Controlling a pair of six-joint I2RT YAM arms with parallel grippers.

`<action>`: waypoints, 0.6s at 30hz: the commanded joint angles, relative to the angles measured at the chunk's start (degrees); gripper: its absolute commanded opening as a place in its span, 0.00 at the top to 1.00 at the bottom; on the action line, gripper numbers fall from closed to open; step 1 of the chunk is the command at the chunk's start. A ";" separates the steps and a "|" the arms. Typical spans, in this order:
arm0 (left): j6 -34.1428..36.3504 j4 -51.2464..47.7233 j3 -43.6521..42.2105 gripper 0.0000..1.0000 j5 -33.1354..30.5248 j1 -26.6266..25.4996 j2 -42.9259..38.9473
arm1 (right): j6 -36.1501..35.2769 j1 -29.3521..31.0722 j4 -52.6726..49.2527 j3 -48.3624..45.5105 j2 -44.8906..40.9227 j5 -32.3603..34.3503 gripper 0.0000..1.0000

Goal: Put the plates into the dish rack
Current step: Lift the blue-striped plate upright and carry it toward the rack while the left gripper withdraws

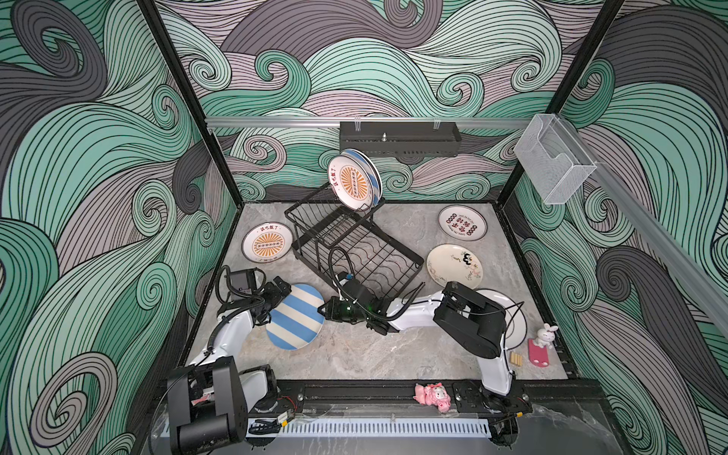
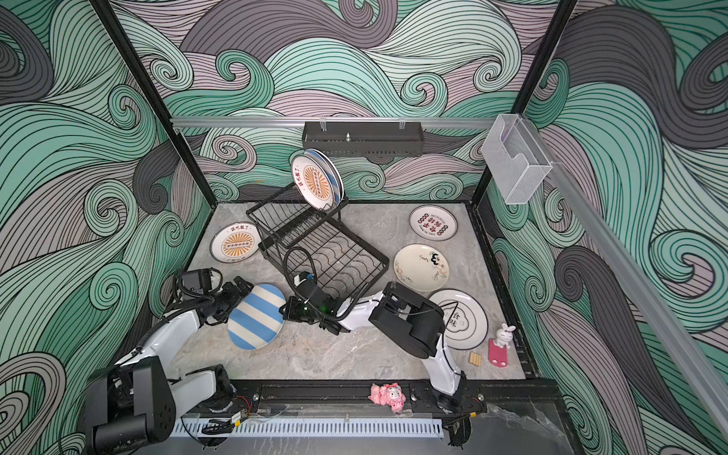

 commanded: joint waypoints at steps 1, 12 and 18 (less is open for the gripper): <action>-0.52 -3.81 2.10 0.01 1.29 0.37 -1.85 | -2.00 -0.54 1.07 -1.06 -4.15 2.03 1.00; 2.31 -11.74 11.09 0.01 9.95 0.37 -7.28 | -14.43 -0.27 -13.92 -7.99 -22.73 5.58 1.00; 13.02 -20.19 21.76 0.02 7.38 0.37 -6.86 | -24.97 -0.30 -32.27 -10.07 -39.24 12.78 1.00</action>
